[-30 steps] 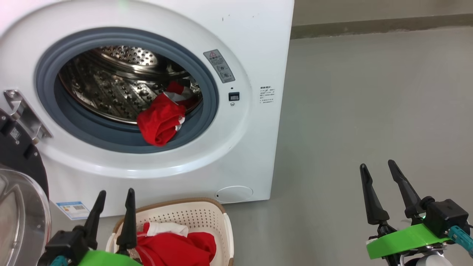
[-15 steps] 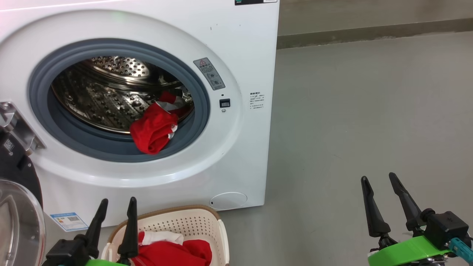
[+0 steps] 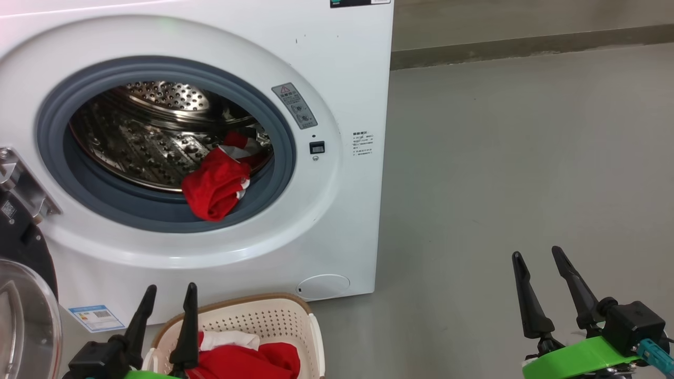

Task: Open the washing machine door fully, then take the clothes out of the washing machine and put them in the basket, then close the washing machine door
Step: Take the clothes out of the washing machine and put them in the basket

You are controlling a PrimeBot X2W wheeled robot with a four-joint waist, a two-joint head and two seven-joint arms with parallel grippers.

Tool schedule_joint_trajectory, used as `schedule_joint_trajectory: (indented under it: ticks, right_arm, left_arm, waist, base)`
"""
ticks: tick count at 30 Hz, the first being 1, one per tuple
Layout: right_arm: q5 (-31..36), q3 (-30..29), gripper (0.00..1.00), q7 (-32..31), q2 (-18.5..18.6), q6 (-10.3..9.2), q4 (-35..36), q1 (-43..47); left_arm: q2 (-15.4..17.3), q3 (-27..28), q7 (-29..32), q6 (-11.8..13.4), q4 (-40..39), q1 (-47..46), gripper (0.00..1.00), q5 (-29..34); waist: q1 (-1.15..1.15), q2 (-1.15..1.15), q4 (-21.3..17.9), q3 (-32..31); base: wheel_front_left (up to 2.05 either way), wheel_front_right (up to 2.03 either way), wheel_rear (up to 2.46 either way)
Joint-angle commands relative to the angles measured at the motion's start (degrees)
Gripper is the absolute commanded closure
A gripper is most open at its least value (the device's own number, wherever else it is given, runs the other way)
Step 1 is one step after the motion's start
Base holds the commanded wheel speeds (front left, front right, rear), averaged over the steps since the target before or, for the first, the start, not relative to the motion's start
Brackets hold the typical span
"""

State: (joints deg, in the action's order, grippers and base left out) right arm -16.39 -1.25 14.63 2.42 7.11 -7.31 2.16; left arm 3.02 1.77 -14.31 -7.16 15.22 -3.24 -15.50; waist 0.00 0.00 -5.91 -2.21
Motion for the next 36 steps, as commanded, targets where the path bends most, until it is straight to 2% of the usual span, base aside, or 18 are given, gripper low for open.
schedule_joint_trajectory:
  ticks: [1, 12, 22, 36]
  right_arm:
    - [0.89, 1.38, 0.00, 0.37, 0.45, 0.37, 1.56, -1.46]
    - [0.88, 2.91, 0.00, 0.37, 0.45, 0.37, 1.54, -1.64]
    - [0.38, 4.14, 0.00, 0.37, 0.45, 0.37, 2.61, -2.03]
    - [0.11, 4.20, 0.00, 0.37, 0.45, 0.37, 4.86, -8.66]
  left_arm:
    - [1.18, 1.93, -0.69, -0.33, -1.15, -0.97, 0.00, -0.36]
    - [0.89, 2.31, -0.69, -0.33, 0.64, -2.03, 0.00, 0.72]
    - [1.31, 2.18, -0.69, -0.33, 5.97, -8.02, 0.00, 0.21]
    - [4.05, -0.77, -0.69, -0.33, 10.46, -26.19, 0.00, 0.72]
  waist:
    - [0.00, 0.00, -0.12, -0.08]
    - [0.00, 0.00, 0.15, 0.68]
    - [0.00, 0.00, 1.11, 3.63]
    - [0.00, 0.00, 1.99, 17.25]
  base:
    - [0.00, 0.00, 0.00]
    - [0.00, 0.00, 0.00]
    - [0.00, 0.00, 0.00]
    - [0.00, 0.00, 0.00]
